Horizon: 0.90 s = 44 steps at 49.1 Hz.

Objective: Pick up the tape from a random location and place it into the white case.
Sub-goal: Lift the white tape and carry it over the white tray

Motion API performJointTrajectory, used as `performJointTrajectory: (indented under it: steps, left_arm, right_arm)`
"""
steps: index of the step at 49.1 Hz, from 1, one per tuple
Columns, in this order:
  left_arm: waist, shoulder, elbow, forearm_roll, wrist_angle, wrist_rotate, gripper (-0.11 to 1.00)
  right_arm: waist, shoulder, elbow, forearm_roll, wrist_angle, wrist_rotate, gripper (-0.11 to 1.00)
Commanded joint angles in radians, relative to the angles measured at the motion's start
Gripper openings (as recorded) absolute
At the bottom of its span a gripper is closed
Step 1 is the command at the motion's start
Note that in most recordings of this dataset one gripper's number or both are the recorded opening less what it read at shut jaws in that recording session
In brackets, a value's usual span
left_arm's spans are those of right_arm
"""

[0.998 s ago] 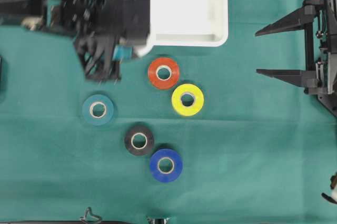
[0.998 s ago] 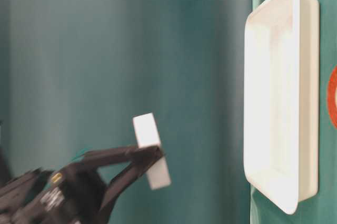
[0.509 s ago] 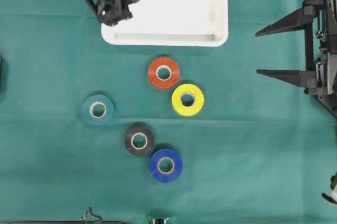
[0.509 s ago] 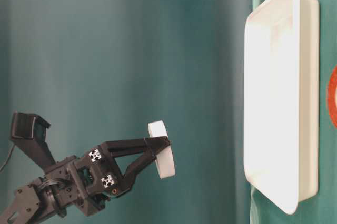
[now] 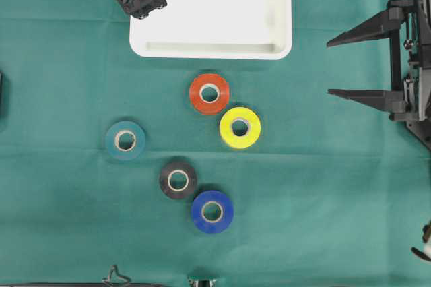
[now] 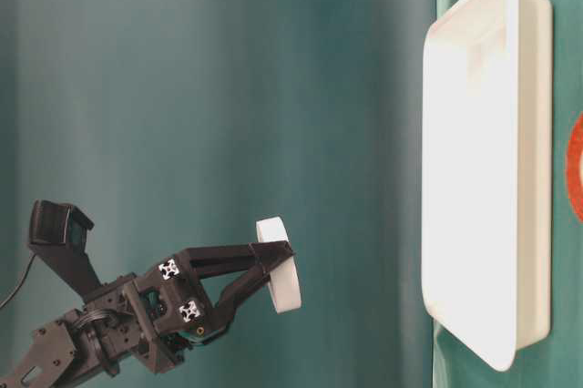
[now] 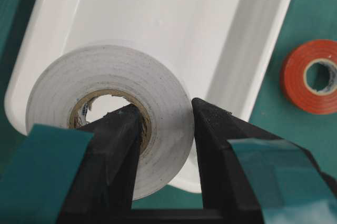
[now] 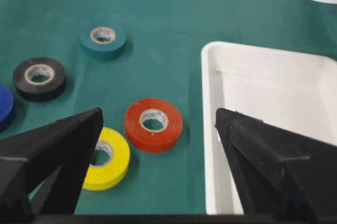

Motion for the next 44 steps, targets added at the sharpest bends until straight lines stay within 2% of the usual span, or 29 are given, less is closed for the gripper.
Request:
performJointTrajectory:
  steps: [1,18,28,44]
  left_arm:
    - [-0.002,-0.018,-0.025,0.002,-0.008,0.0,0.24]
    - [-0.008,-0.014,-0.032,0.002,-0.011,-0.002,0.24]
    - [-0.02,0.011,-0.055,0.0,-0.061,-0.002,0.24]
    - [-0.035,0.127,-0.195,0.002,-0.067,0.002,0.24]
  right_arm:
    - [0.0,0.003,-0.025,0.0,-0.003,-0.002,0.91]
    - [0.0,0.003,-0.025,0.0,0.0,-0.002,0.91]
    - [0.0,0.003,-0.026,0.0,0.0,-0.002,0.91]
    - [0.0,0.005,-0.028,0.0,-0.005,-0.002,0.91]
